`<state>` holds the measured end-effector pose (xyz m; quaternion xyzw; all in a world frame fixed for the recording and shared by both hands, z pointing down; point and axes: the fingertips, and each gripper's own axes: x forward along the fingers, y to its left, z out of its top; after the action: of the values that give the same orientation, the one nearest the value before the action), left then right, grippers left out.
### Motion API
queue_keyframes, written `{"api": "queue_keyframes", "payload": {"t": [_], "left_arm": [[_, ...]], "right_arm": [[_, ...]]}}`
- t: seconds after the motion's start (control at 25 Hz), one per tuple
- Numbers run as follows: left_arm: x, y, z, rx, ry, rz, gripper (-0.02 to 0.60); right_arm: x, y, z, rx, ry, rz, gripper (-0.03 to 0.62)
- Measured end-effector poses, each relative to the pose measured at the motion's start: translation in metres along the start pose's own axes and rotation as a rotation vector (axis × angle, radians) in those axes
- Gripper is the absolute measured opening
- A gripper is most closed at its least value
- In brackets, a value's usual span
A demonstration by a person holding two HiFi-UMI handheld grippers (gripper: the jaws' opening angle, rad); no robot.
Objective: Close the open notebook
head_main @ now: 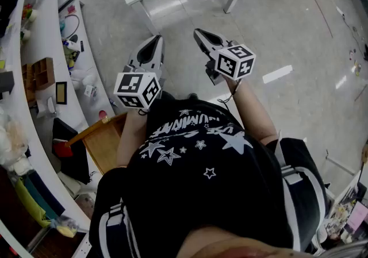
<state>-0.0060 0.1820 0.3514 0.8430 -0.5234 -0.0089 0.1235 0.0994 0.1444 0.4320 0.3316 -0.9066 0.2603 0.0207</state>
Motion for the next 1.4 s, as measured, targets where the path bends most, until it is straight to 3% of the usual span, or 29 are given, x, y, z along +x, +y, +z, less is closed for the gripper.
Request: {"api": "queue_keyframes", "payload": {"t": [0.32, 0.68, 1.4], "left_arm": [[0.018, -0.004, -0.001, 0.016, 0.014, -0.015, 0.015], [0.064, 0.028, -0.001, -0.027, 0.010, -0.056, 0.015], [0.171, 0.158, 0.040, -0.073, 0.019, -0.080, 0.015]], "right_arm": [[-0.011, -0.020, 0.008, 0.041, -0.036, -0.033, 0.009], [0.014, -0.053, 0.019, 0.040, -0.015, -0.099, 0.009], [0.158, -0.112, 0.092, 0.048, 0.017, -0.156, 0.009]]}}
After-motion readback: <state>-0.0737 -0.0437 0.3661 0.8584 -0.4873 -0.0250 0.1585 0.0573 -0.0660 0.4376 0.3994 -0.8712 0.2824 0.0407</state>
